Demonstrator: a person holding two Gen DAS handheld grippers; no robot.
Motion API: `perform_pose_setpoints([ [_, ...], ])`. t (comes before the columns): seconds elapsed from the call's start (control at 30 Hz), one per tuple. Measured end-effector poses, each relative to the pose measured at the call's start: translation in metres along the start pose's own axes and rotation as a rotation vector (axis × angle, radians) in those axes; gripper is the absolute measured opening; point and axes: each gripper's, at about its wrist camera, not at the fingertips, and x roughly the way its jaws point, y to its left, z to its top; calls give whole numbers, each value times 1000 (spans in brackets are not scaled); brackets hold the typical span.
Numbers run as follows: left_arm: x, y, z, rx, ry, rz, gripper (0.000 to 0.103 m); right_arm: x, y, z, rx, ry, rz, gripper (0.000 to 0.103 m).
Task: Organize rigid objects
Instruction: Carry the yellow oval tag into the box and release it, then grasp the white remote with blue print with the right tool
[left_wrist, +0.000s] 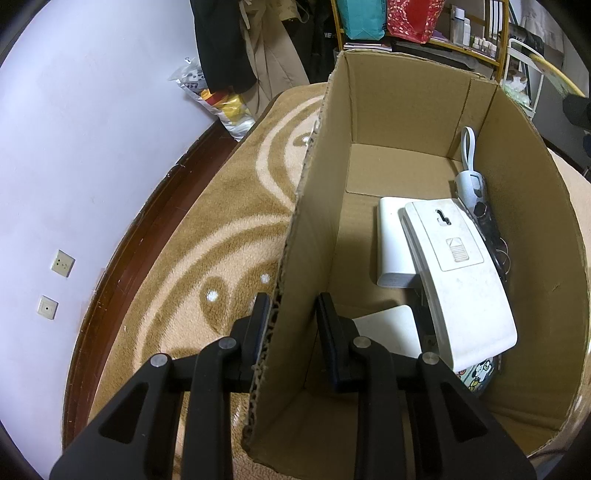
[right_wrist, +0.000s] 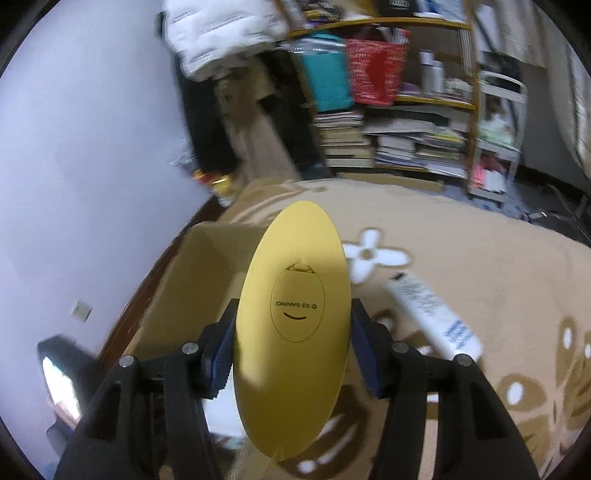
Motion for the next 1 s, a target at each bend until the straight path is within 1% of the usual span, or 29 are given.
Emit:
perform_pose_setpoints([
  [0.1, 0, 0, 0, -1, 1, -1, 25, 3, 18, -5, -40, 1, 43, 60],
  [0.2, 0, 0, 0, 0, 0, -1, 25, 11, 31, -10, -69, 23, 74, 60],
  [0.27, 0, 1, 0, -2, 0, -1, 25, 16, 32, -14, -74, 36, 87, 60],
  [0.37, 0, 2, 0, -6, -1, -2, 25, 26, 33, -19, -73, 78, 84, 60],
  [0.47, 0, 2, -1, -5, -1, -1, 25, 23, 31, -19, -78, 68, 82, 60],
  [0.53, 1, 1, -1, -4, -1, -1, 25, 19, 29, -17, -80, 58, 75, 65],
  [0.6, 0, 1, -1, -1, -4, 3, 25, 13, 24, -13, -75, 29, 69, 79],
  [0.67, 0, 1, -1, -2, -2, 1, 26, 6, 20, -9, -79, -2, 55, 86],
  [0.73, 0, 1, -1, -3, -2, 0, 26, -2, 10, -3, -81, -46, 6, 94],
  [0.77, 0, 1, -1, -2, -2, 2, 26, -6, 3, 0, -70, -64, -20, 100],
  [0.8, 0, 1, -1, -1, -2, 2, 25, -7, -1, 2, -59, -72, -34, 103],
  [0.9, 1, 2, -1, -2, -2, 4, 26, -11, -28, 10, 5, -97, -73, 103],
  [1.0, 1, 2, -1, -1, -2, 6, 26, -7, -53, 16, 48, -99, -113, 103],
])
